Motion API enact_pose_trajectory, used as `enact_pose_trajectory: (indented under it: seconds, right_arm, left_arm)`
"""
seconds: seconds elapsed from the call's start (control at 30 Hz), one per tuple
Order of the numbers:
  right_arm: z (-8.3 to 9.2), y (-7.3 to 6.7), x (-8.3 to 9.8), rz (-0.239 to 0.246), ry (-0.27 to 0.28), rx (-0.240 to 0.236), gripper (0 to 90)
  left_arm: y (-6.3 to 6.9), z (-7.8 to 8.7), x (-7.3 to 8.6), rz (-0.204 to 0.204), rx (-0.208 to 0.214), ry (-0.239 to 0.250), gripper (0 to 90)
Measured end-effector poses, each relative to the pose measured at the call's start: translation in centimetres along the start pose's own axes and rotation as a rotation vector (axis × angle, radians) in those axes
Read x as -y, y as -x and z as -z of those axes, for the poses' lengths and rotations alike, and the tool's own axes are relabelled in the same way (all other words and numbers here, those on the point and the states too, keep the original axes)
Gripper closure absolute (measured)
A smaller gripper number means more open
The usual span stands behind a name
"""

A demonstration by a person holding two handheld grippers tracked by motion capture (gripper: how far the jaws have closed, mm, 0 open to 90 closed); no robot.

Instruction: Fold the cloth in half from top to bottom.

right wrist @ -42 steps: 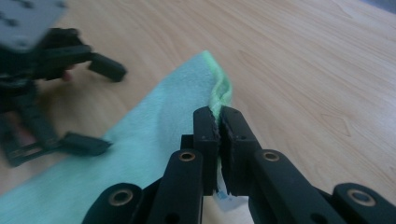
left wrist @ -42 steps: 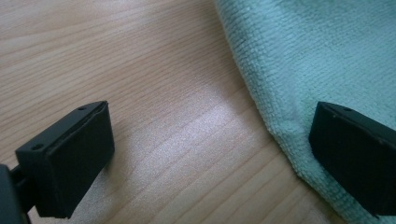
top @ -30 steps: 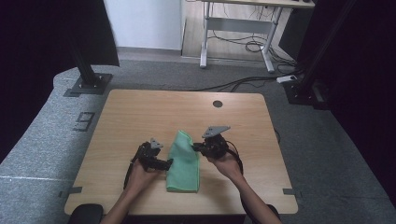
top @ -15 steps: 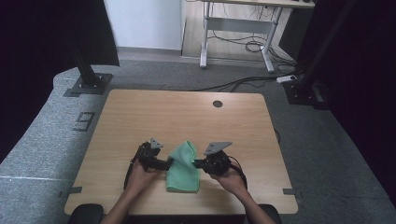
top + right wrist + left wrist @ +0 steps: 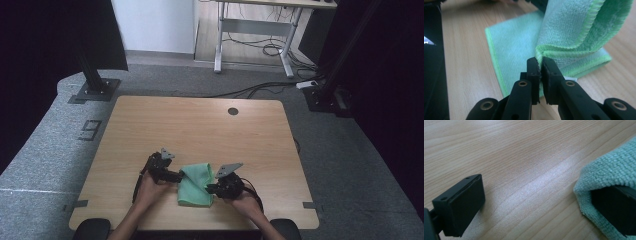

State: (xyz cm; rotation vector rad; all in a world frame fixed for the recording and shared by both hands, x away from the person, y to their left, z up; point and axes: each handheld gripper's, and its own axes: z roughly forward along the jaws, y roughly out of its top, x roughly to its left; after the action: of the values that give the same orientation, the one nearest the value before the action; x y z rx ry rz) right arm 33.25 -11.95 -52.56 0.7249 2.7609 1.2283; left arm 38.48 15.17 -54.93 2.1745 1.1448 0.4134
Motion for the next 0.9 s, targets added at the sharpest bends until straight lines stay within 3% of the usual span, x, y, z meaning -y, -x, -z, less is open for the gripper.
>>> enact_pose_trajectory:
  seconds: [0.17,0.37,0.53,0.7,0.9]
  right_arm:
    - [-0.5,0.0,0.3,-0.014,-0.017,-0.008,83.1]
    - [-0.7,0.2,0.8,-0.034,-0.015,-0.002,82.1]
    - [-0.8,0.3,1.1,-0.065,-0.003,0.000,80.9]
    - [-0.8,0.3,1.2,-0.076,-0.001,0.003,80.9]
    - [-0.8,0.2,1.3,-0.087,0.006,0.007,80.9]
  left_arm:
    - [-0.1,0.1,0.1,-0.011,0.024,0.011,1.6]
    - [-0.4,1.1,0.1,-0.021,0.122,-0.001,5.2]
    - [-0.6,2.5,-0.1,-0.036,0.167,0.000,7.4]
    - [-0.3,3.8,-1.3,-0.040,0.219,0.049,15.3]
    - [1.4,3.6,-3.4,-0.091,0.257,0.059,21.8]
